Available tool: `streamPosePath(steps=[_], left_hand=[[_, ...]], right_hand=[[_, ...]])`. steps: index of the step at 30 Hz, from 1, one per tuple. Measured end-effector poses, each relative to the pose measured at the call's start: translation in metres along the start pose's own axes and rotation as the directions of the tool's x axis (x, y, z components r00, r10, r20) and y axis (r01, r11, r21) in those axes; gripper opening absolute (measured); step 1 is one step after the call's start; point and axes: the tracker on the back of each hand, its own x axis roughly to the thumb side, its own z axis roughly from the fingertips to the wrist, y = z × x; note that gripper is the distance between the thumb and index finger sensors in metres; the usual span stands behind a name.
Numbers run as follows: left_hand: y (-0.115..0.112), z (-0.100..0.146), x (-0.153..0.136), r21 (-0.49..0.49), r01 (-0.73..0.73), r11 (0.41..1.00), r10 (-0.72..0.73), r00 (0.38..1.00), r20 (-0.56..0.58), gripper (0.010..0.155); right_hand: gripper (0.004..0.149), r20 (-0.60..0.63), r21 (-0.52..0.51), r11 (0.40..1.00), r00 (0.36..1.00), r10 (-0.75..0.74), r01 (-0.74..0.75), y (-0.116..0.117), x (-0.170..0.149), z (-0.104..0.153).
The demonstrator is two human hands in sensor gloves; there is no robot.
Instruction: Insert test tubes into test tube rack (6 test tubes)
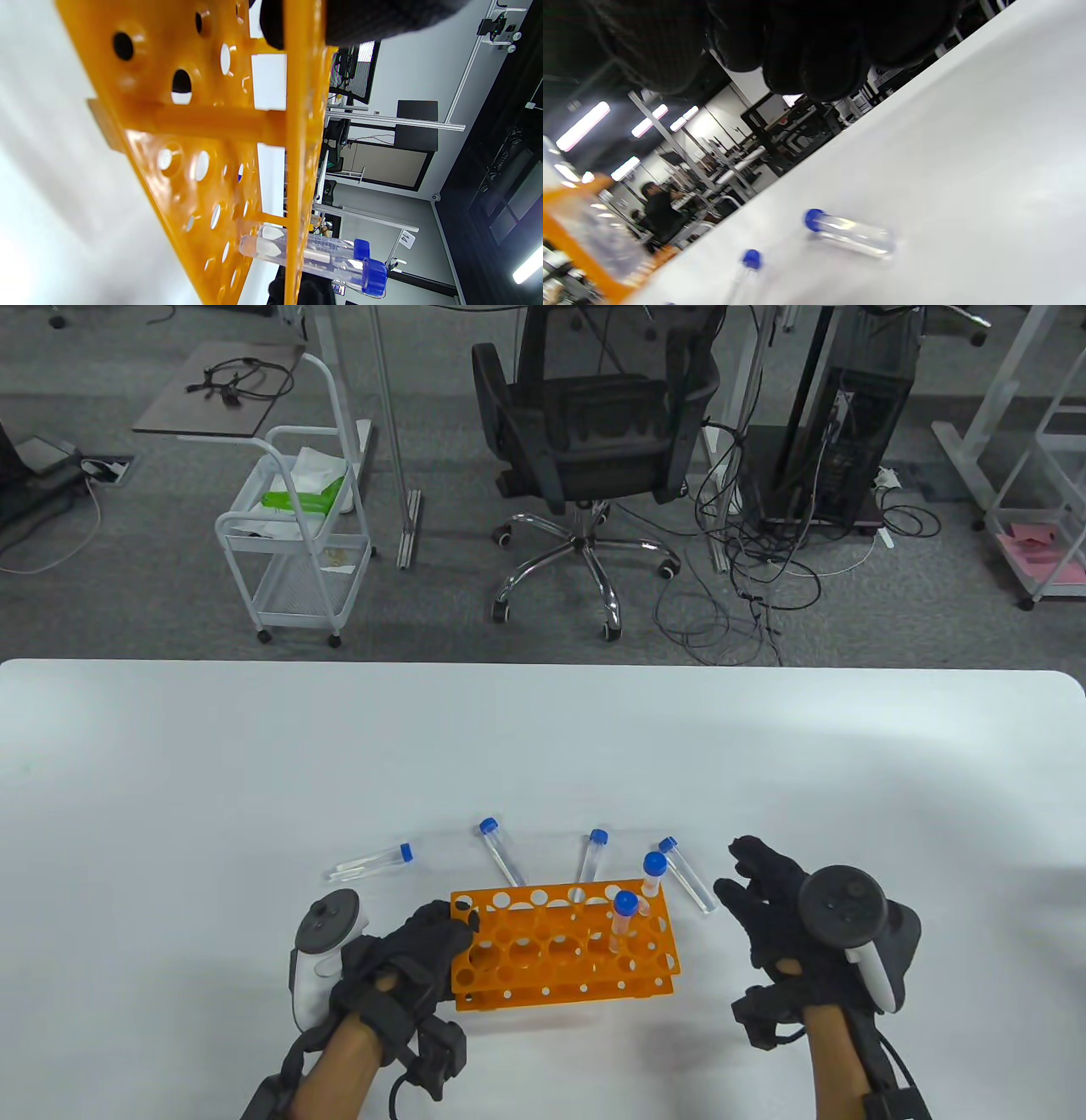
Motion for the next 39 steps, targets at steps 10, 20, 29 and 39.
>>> streamPosePath(steps=[10, 20, 29, 39], left_hand=[[0.005, 0.001, 0.001, 0.005, 0.002, 1.000, -0.002, 1.000, 0.008, 0.048], [0.013, 0.003, 0.001, 0.026, -0.010, 1.000, 0.010, 1.000, 0.005, 0.048], [0.025, 0.004, -0.001, 0.040, -0.039, 0.998, 0.039, 0.999, 0.003, 0.048], [0.035, 0.005, -0.006, 0.078, -0.050, 0.996, 0.051, 0.999, -0.013, 0.048]], right_hand=[[0.066, -0.096, 0.053, 0.986, 0.982, 0.160, -0.155, 0.023, -0.010, -0.024], [0.069, -0.096, 0.139, 0.955, 0.956, 0.277, -0.263, 0.046, 0.008, -0.056], [0.068, -0.089, 0.282, 0.893, 0.917, 0.389, -0.351, 0.074, 0.025, -0.088], [0.063, -0.066, 0.316, 0.814, 0.845, 0.531, -0.487, 0.104, 0.025, -0.107]])
